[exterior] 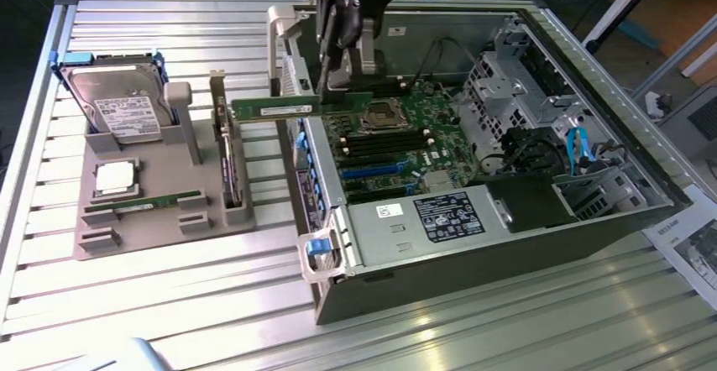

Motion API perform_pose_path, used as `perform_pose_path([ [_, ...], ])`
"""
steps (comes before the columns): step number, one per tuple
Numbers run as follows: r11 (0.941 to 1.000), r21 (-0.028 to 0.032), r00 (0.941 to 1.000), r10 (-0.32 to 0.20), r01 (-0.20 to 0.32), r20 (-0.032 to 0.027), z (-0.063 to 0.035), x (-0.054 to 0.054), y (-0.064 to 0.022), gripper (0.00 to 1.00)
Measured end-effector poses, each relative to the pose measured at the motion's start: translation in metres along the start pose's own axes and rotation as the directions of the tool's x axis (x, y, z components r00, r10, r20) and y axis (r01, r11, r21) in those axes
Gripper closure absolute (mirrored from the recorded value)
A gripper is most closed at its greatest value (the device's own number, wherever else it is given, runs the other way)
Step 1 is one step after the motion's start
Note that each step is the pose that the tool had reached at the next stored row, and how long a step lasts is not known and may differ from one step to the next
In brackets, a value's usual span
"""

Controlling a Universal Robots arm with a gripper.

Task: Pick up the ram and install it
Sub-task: 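Pick up the ram and move it above insertion slot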

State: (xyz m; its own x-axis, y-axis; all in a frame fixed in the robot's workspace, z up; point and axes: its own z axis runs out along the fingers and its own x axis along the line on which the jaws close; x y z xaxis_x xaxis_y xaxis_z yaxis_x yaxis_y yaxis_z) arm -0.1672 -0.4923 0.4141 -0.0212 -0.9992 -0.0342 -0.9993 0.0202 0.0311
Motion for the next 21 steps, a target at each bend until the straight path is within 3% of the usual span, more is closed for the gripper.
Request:
perform_pose_path([
  [6, 1.0000, -0.0003, 1.0000, 0.000, 0.000, 0.0001, -0.0007, -0.001, -0.0250, 0.88],
  [10, 1.0000, -0.0007, 1.0000, 0.000, 0.000, 0.0001, -0.0015, -0.001, -0.0491, 0.88],
  [21, 1.0000, -0.0015, 1.0000, 0.000, 0.000, 0.0000, -0.0031, -0.002, -0.1019, 0.88],
])
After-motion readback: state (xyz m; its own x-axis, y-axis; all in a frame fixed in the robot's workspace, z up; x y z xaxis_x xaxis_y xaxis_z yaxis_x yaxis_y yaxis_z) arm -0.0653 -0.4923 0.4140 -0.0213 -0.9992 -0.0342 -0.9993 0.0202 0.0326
